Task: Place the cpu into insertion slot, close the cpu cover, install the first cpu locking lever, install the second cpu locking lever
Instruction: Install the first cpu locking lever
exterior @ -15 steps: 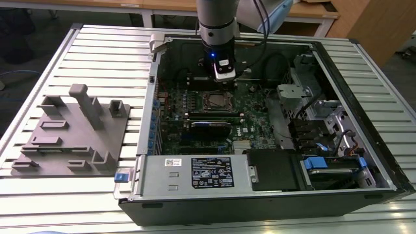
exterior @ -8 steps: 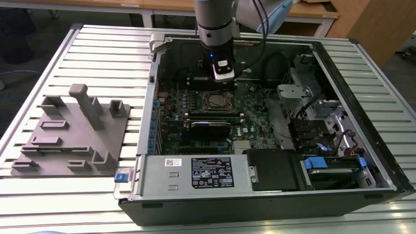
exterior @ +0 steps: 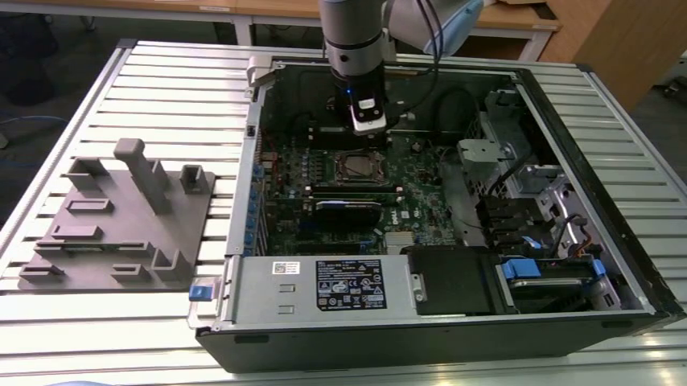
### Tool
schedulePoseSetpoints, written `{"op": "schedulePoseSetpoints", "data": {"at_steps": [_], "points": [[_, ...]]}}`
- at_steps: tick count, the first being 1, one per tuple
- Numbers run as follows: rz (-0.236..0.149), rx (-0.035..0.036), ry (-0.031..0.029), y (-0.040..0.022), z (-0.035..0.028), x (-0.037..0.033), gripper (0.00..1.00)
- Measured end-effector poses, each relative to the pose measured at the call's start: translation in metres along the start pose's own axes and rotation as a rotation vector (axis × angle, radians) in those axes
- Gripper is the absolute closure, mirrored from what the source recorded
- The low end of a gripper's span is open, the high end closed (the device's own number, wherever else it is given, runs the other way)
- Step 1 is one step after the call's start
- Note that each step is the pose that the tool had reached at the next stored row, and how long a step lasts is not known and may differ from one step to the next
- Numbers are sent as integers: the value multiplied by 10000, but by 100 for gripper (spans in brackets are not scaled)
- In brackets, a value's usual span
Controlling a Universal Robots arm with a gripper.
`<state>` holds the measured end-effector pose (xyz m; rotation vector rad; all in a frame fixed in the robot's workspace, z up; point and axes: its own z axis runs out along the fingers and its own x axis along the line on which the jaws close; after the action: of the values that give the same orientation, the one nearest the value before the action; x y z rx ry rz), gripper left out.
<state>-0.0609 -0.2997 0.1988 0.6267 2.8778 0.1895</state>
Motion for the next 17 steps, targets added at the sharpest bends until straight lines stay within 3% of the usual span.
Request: {"op": "schedulePoseSetpoints", "data": {"at_steps": [17], "points": [[-8, 2, -6, -4, 38, -51, 89]]}}
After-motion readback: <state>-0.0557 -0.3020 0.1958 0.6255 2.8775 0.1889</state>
